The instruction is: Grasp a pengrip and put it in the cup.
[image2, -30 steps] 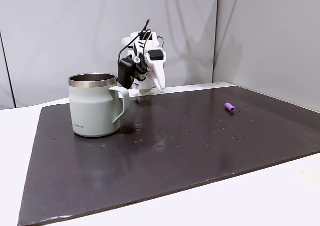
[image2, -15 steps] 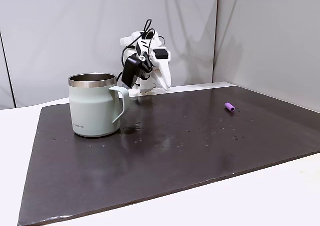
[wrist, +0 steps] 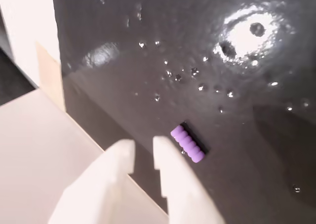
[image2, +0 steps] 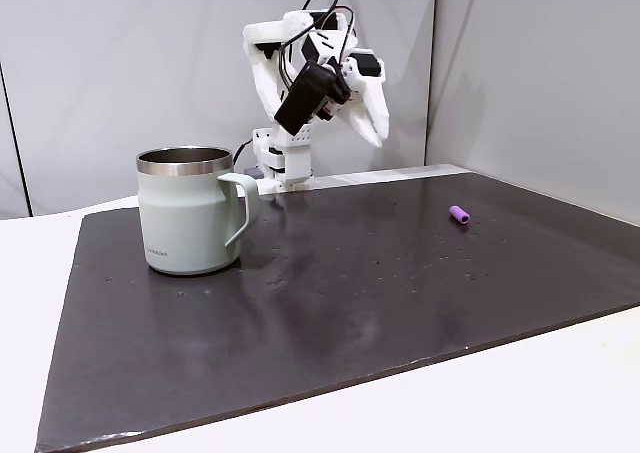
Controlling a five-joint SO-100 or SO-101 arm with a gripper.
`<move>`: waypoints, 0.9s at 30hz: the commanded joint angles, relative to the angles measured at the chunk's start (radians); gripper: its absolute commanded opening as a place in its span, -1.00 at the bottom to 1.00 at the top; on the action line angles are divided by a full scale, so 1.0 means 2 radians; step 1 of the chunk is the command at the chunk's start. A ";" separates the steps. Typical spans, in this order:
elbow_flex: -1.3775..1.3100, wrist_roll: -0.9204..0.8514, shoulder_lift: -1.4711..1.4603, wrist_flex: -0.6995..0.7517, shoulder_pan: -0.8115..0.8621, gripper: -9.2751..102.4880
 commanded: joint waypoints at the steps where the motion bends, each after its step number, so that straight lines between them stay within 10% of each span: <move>1: -0.117 -0.015 -0.087 0.029 -0.022 -0.83; 27: -0.527 -0.054 -0.515 0.276 -0.167 -0.54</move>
